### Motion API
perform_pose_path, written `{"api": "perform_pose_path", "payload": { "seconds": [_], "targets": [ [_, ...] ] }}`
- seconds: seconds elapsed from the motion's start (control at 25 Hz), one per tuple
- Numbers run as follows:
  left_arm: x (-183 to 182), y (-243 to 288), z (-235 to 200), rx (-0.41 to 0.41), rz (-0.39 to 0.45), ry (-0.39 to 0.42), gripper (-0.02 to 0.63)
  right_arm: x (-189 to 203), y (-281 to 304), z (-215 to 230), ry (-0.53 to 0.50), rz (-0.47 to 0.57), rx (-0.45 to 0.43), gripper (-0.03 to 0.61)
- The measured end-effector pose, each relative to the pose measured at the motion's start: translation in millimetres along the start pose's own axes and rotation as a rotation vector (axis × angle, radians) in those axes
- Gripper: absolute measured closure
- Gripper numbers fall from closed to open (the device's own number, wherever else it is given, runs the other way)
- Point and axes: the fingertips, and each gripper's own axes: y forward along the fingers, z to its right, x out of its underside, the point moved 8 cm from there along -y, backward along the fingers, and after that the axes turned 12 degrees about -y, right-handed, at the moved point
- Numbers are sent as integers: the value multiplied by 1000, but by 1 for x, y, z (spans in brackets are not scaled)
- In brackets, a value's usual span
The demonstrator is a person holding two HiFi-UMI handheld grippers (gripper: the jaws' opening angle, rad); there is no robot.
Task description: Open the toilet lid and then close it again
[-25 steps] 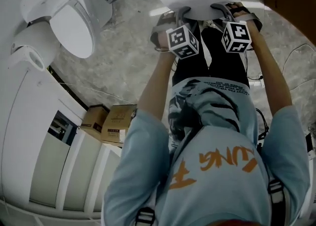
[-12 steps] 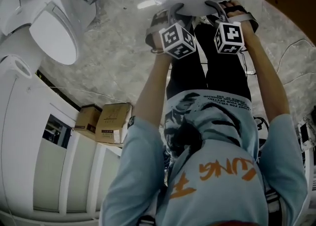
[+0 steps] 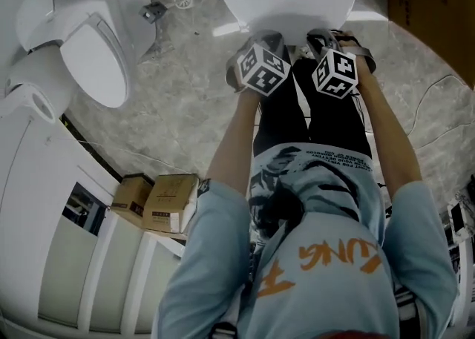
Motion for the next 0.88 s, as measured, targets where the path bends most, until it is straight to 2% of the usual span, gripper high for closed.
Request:
{"api": "perform_pose_path", "payload": {
  "seconds": [0.12,0.28,0.4,0.52,0.68,0.88],
  "targets": [
    [-19,-23,-12,-53,113,-76,588,-6,-18,24,168,78,72,565],
    [-41,-69,-5,-112,258,-192,588,-14,-61,39,294,148,103,565],
    [-55,-106,3,-170,352,-241,588,-25,-99,48,371,215,139,565],
    [-71,-140,10,-225,439,-277,588,-38,-138,58,413,278,220,565],
    [-104,-192,13,-302,613,-310,588,-65,-191,82,450,397,342,565],
    [-148,-257,30,-318,820,-328,588,-83,-259,114,540,522,492,566]
  ]
}}
